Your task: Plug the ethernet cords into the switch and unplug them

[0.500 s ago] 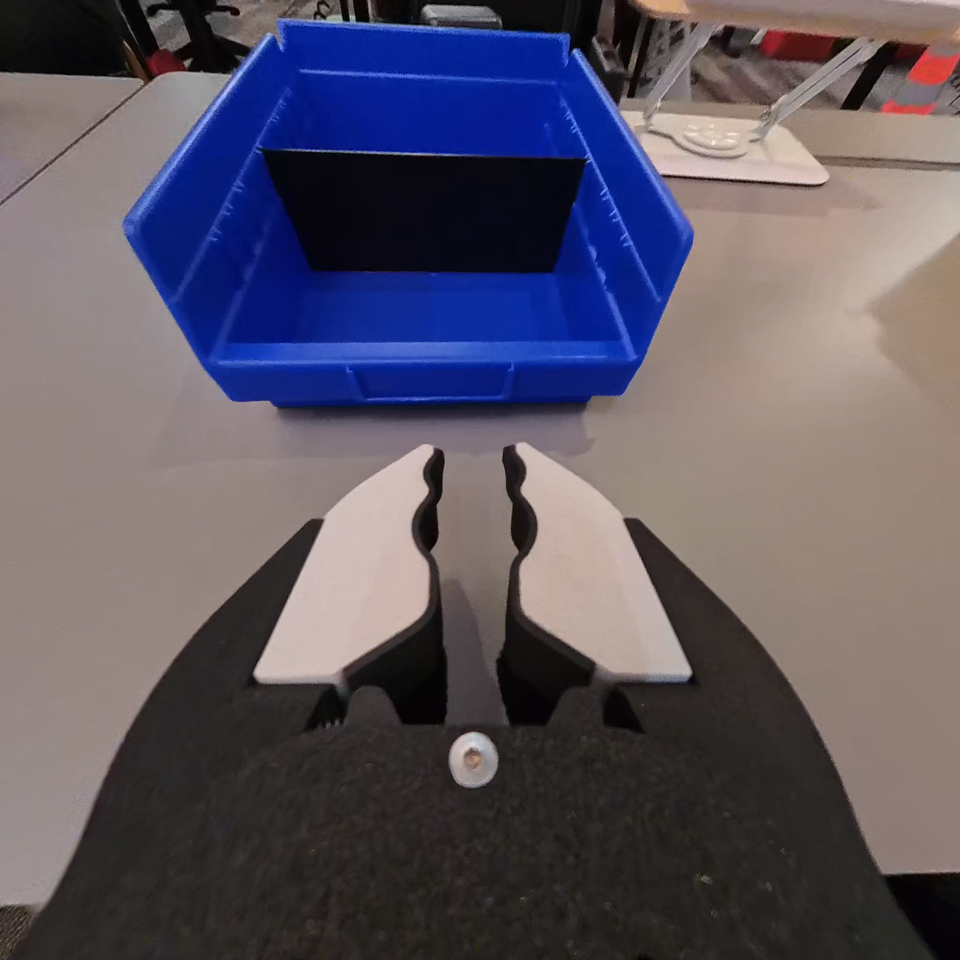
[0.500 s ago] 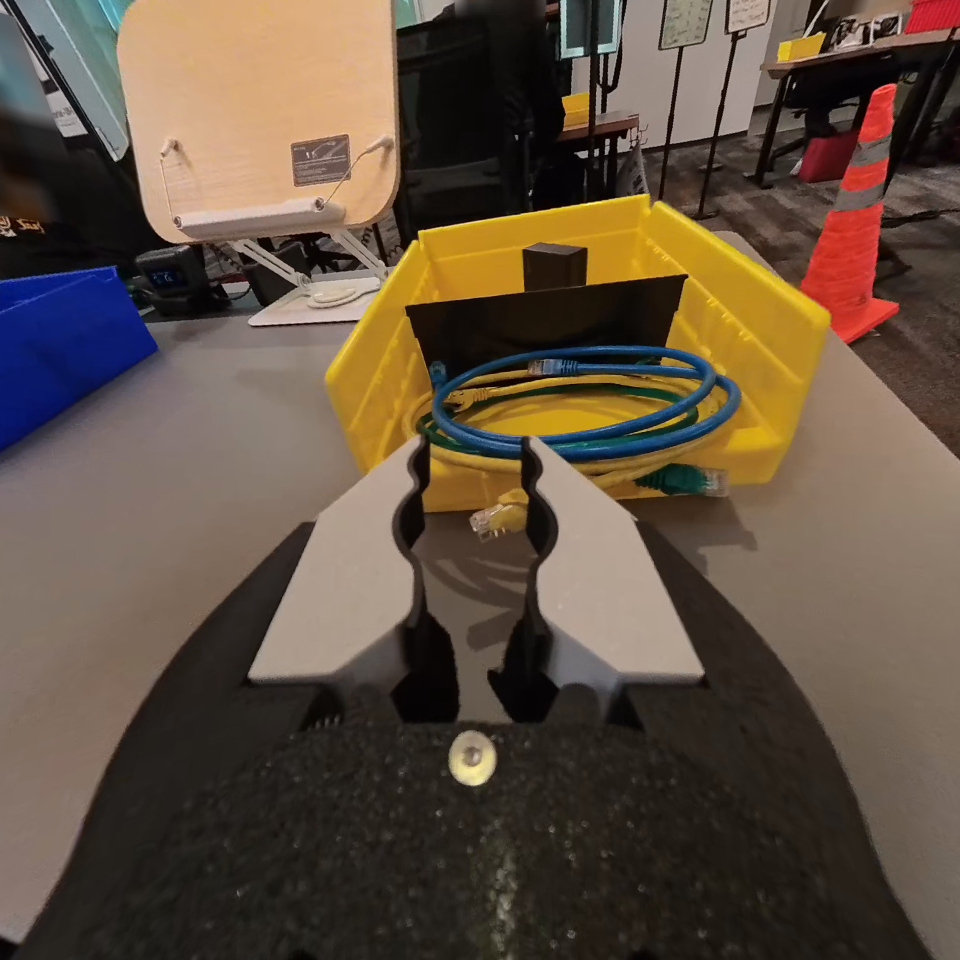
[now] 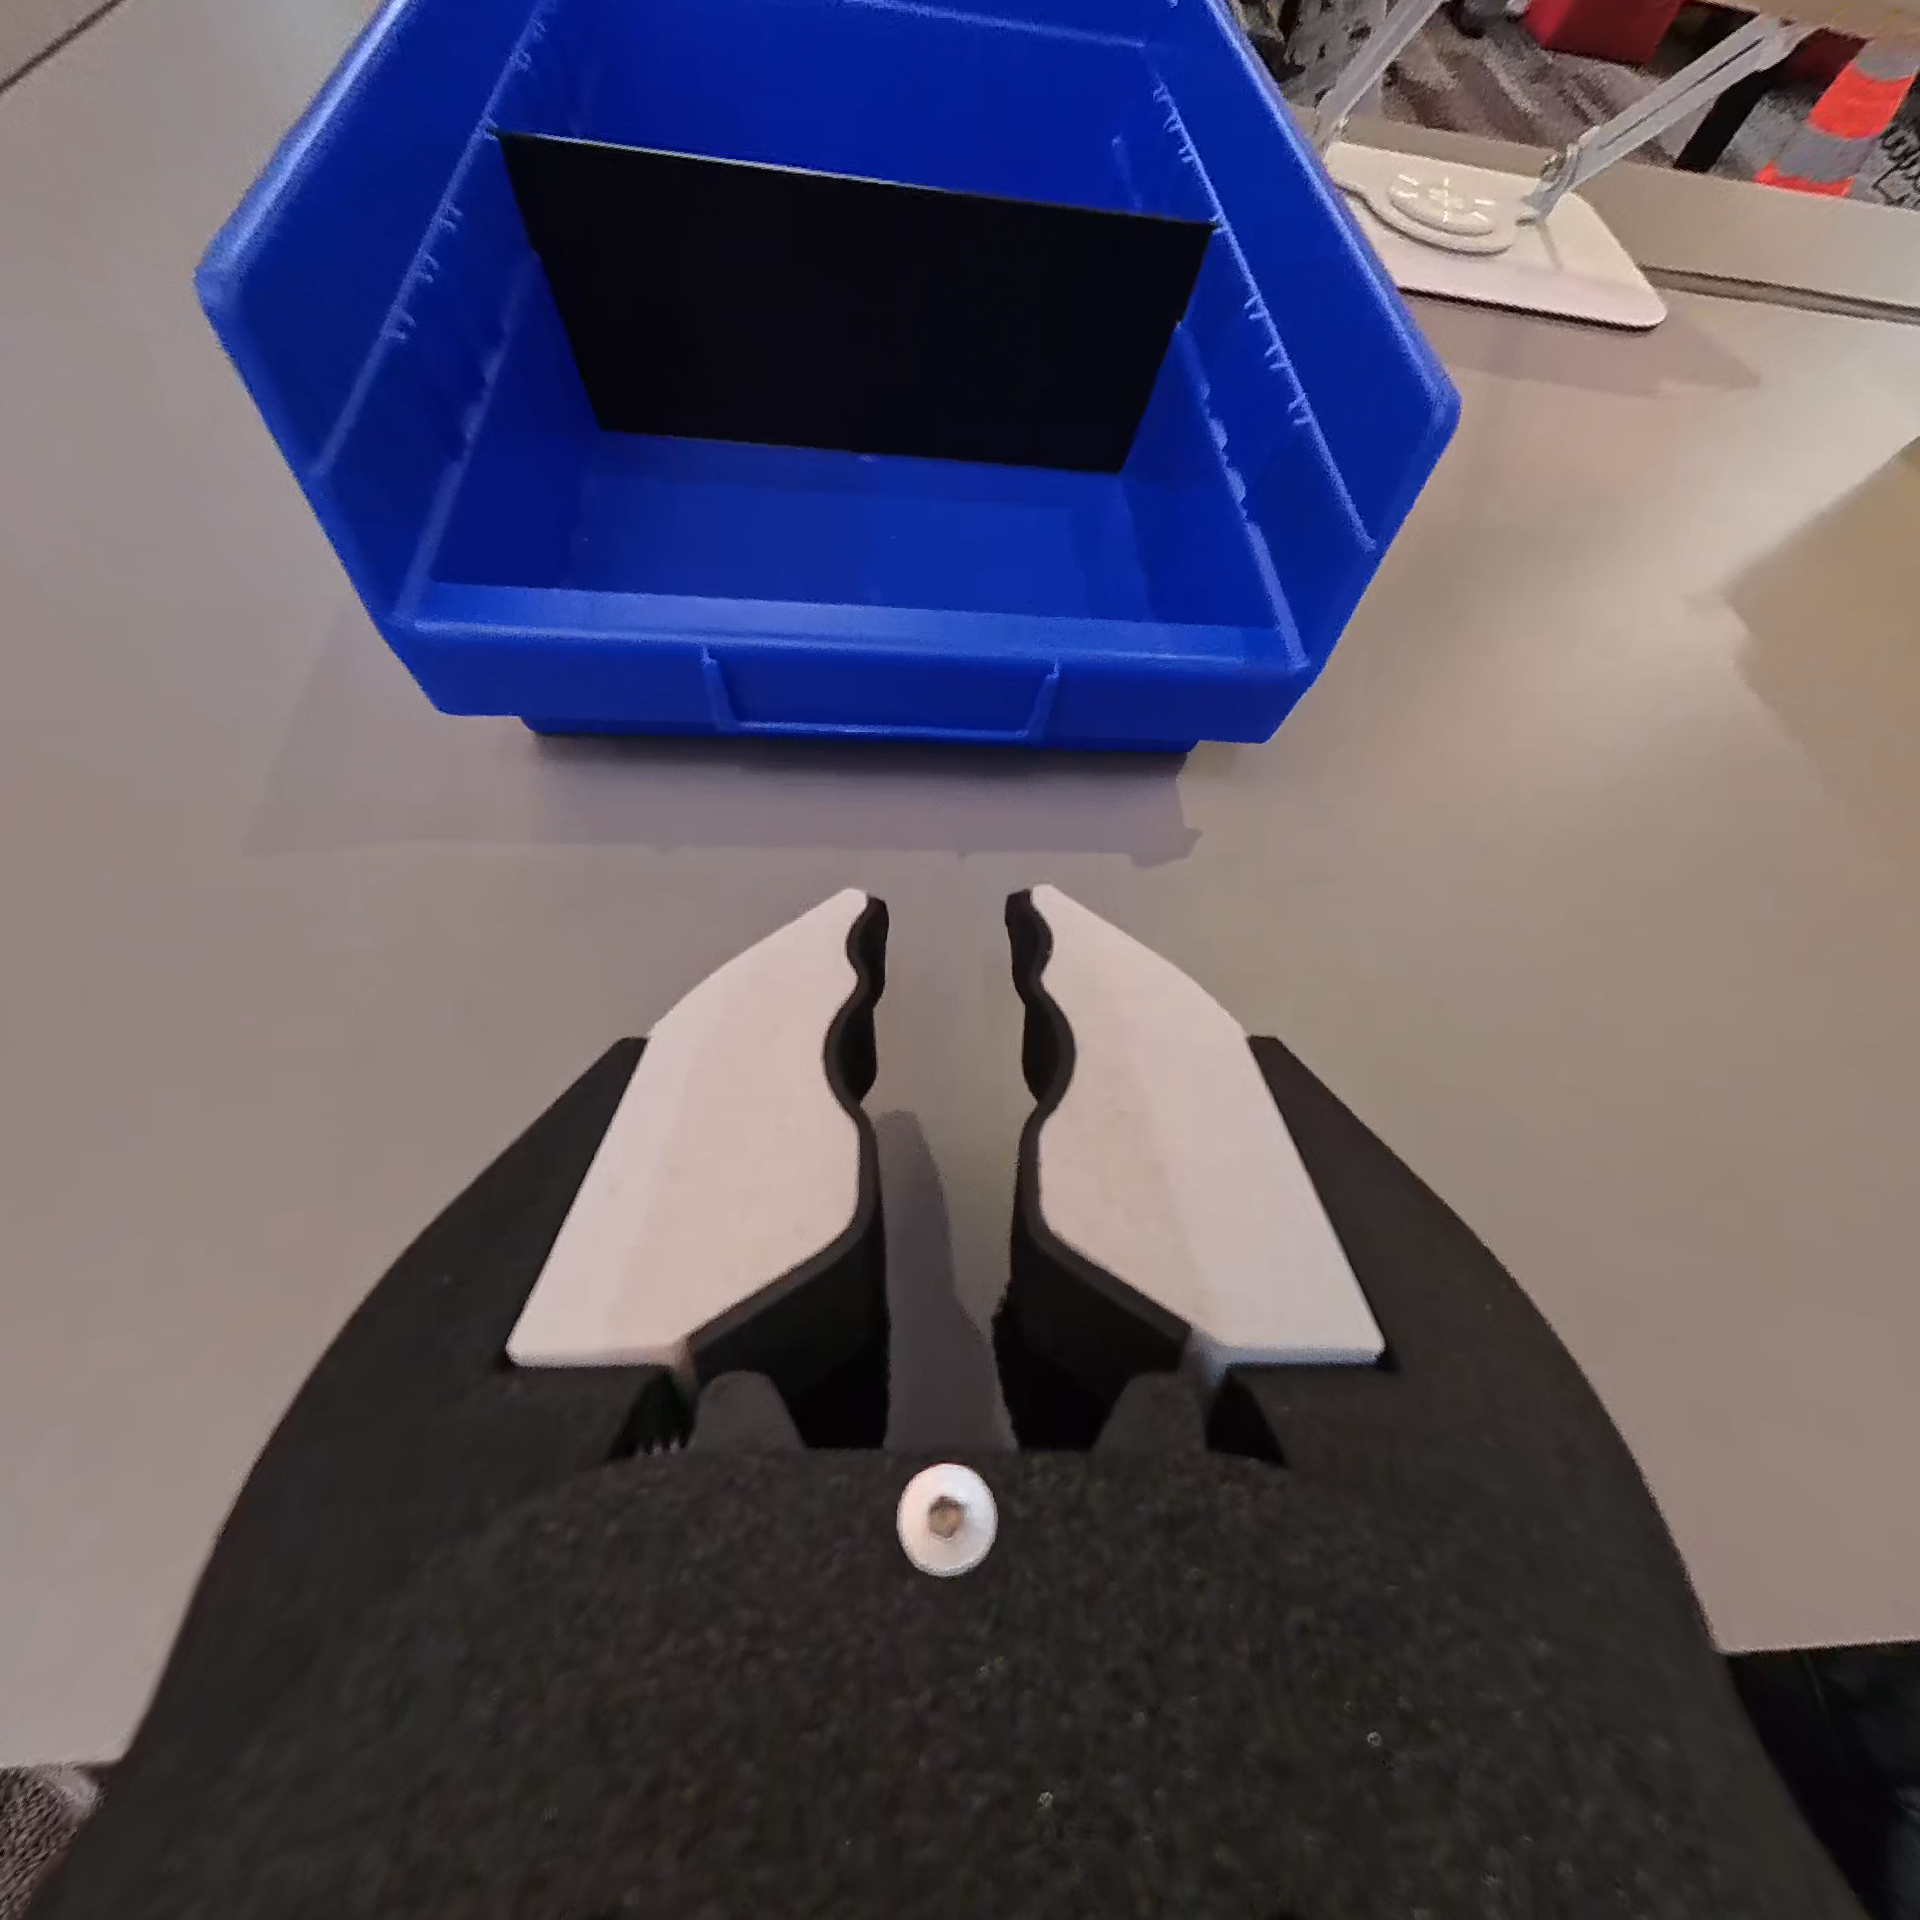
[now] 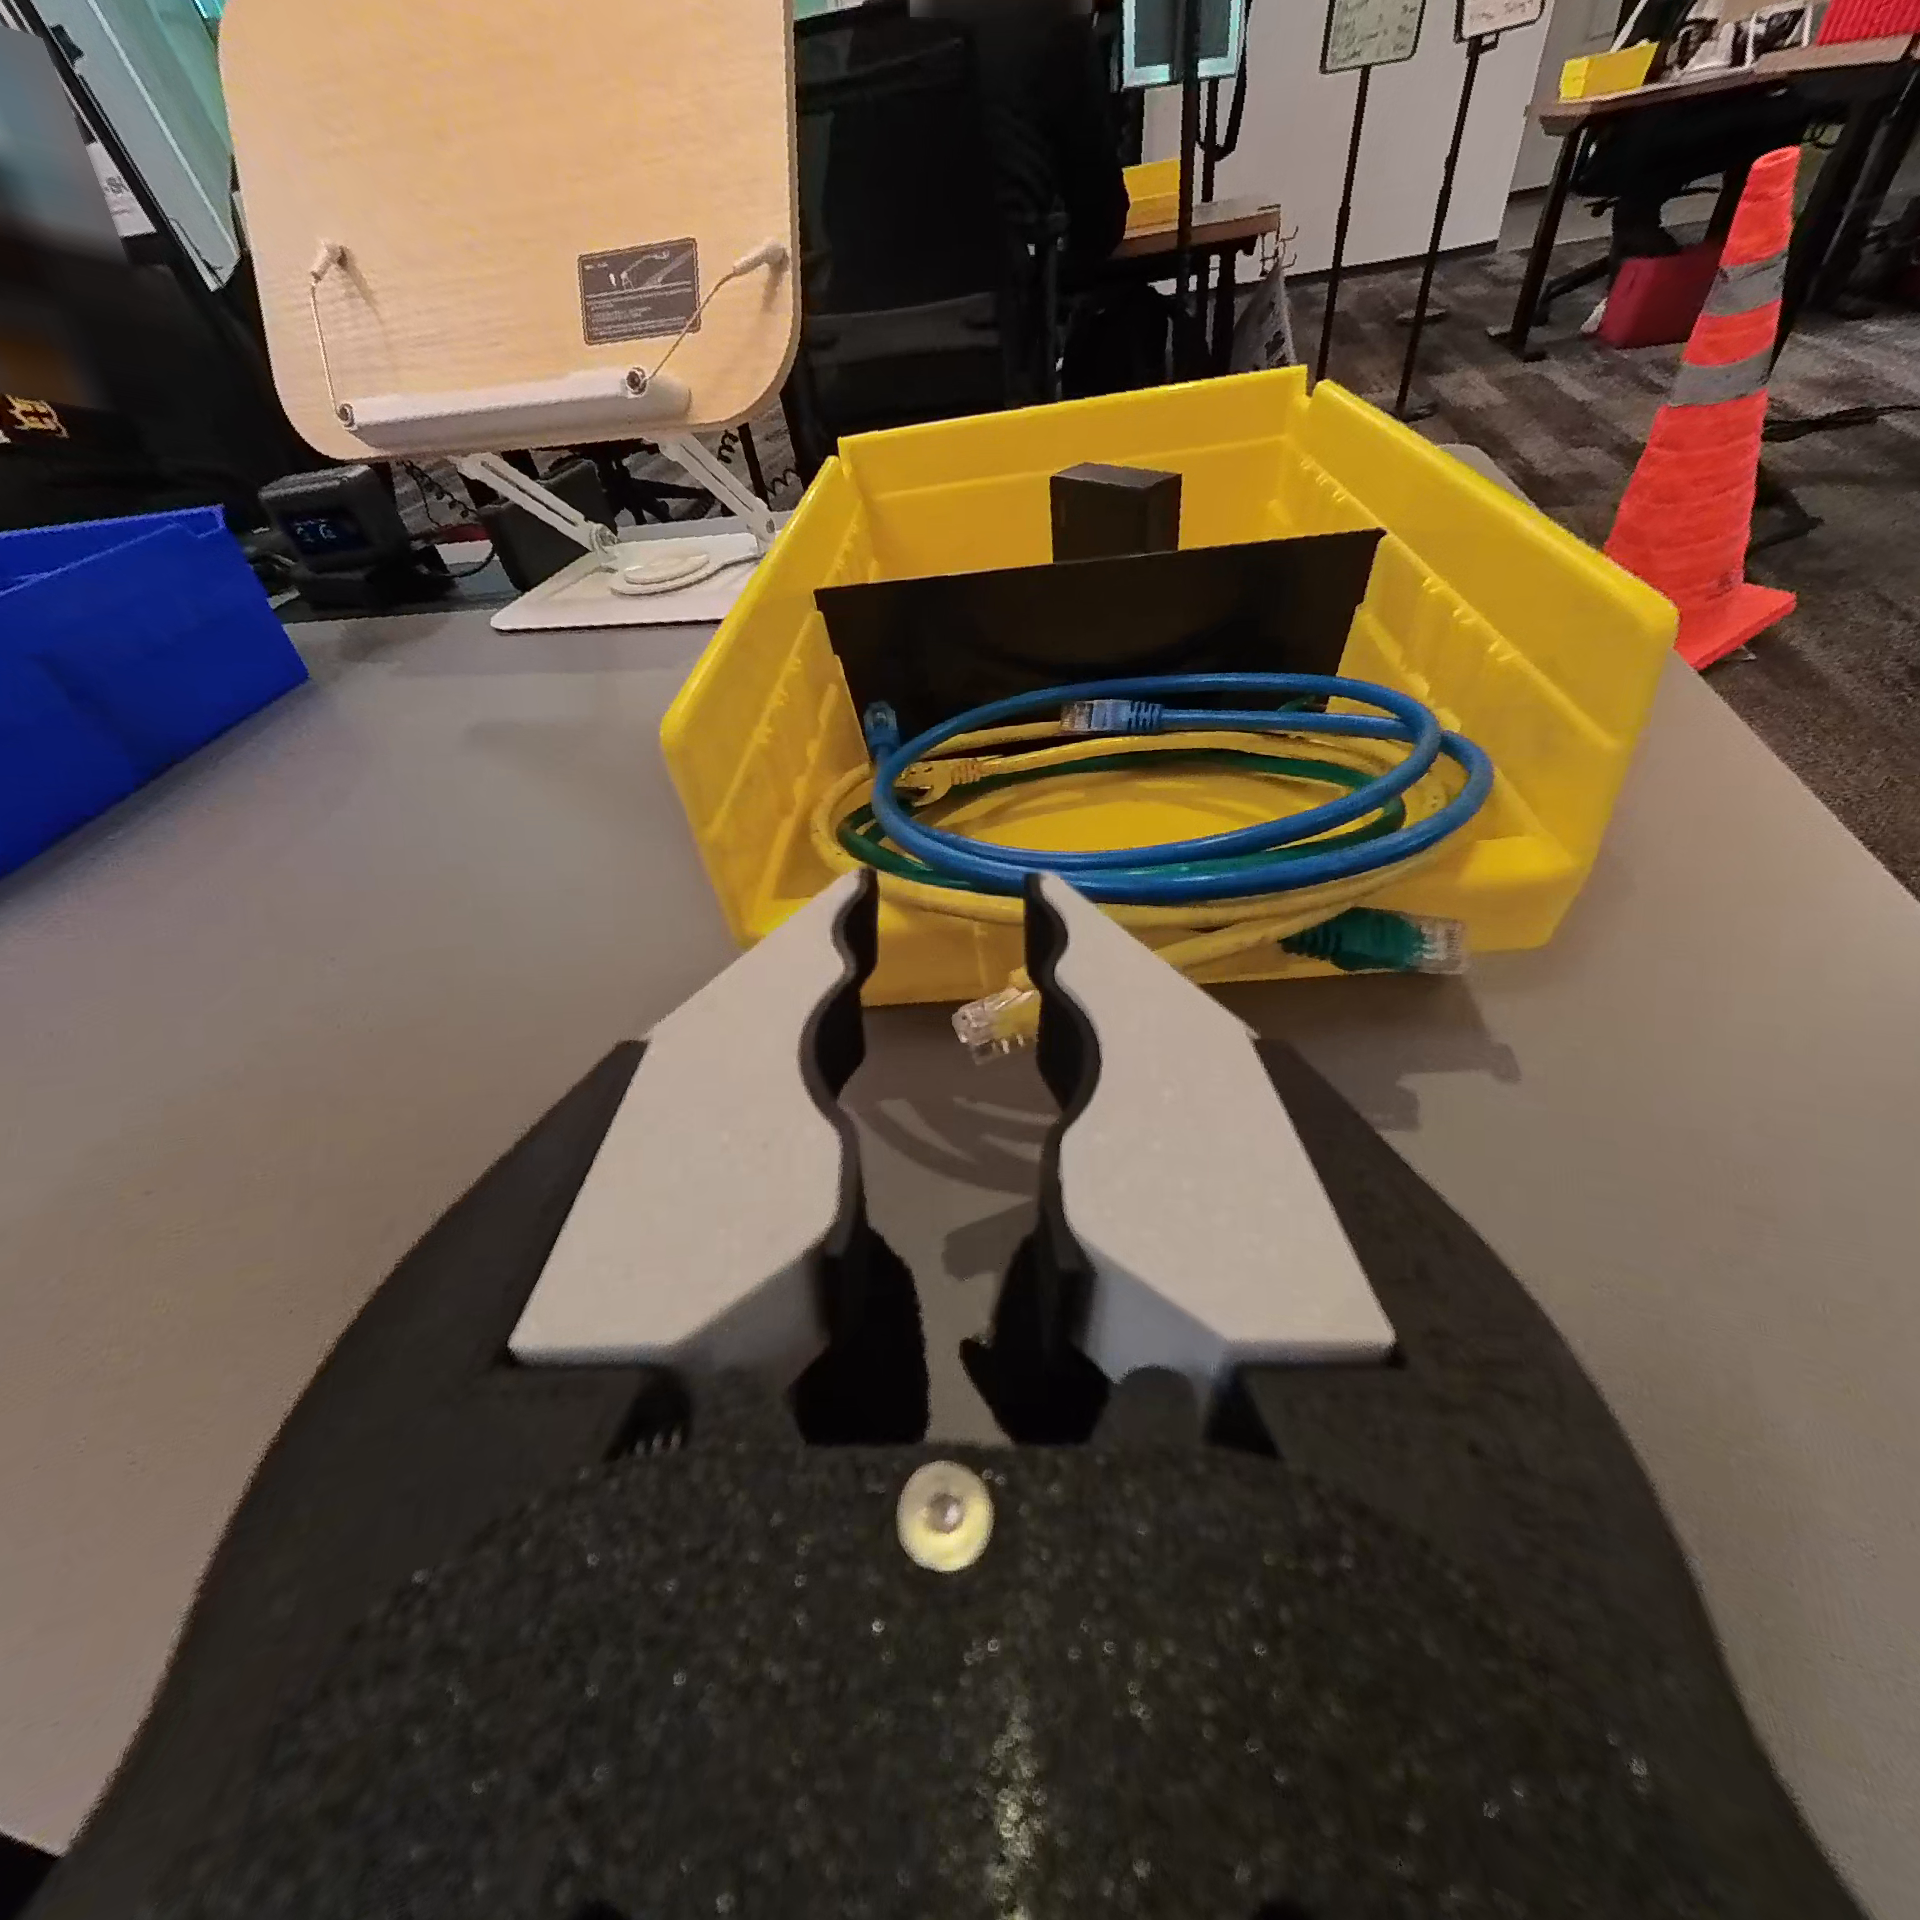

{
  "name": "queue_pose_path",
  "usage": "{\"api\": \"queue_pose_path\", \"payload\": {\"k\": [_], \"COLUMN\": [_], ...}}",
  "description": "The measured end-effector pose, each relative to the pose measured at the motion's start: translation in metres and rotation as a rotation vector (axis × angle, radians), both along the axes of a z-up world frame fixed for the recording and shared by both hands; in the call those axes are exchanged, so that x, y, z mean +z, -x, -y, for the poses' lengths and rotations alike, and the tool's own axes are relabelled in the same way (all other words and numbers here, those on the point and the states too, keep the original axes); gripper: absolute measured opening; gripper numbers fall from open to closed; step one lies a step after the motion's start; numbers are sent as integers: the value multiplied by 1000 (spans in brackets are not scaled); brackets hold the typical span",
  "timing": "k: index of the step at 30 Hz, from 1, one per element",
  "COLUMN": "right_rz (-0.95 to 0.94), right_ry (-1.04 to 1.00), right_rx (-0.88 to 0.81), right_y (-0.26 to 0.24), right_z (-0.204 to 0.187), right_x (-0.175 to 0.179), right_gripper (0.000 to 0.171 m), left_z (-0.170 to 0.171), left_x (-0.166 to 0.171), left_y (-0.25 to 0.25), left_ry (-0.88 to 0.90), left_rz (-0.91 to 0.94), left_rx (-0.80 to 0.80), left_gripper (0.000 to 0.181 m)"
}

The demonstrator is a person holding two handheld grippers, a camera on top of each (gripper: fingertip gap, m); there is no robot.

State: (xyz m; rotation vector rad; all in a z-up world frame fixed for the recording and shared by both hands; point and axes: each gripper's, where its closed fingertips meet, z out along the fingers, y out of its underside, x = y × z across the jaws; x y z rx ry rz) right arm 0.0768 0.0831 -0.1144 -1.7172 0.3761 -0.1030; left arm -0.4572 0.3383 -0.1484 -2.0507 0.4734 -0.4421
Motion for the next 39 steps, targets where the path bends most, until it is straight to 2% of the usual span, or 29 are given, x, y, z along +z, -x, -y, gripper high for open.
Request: {"api": "queue_pose_path", "payload": {"k": [10,14,17,20,25,27,30,34,37,39], "right_rz": [36,42,34,68,4,15,17,-50,-128,-106], "right_ry": [17,-23,30,109,139,168,210,202,90,27], "right_rx": [-2,41,108,80,105,81,117,291,432,450], "right_y": [0,22,46,47,58,63,86,149,195,202], "right_z": [-2,-7,-26,-45,-80,-88,-99,-108,-101,-89], "right_x": [-3,11,11,3,-2,-4,-5,2,29,47], "right_gripper": [28,29,34,39,47,51,58,57,53,53], "left_z": [2,2,4,7,13,15,22,41,65,89], "left_x": [2,2,5,11,15,18,18,12,11,16], "left_y": [-4,-4,-8,-22,-41,-47,-63,-101,-143,-178], "left_ry": [-12,-40,-83,-130,-160,-185,-204,-206,-190,-160], "left_rz": [-8,-52,-96,-104,-97,-104,-111,-131,-79,0], "left_rx": [-19,-25,-43,-98,-139,-156,-214,-318,-388,-480], "left_gripper": [23,23,23,26,47,49,43,45,49,51]}}
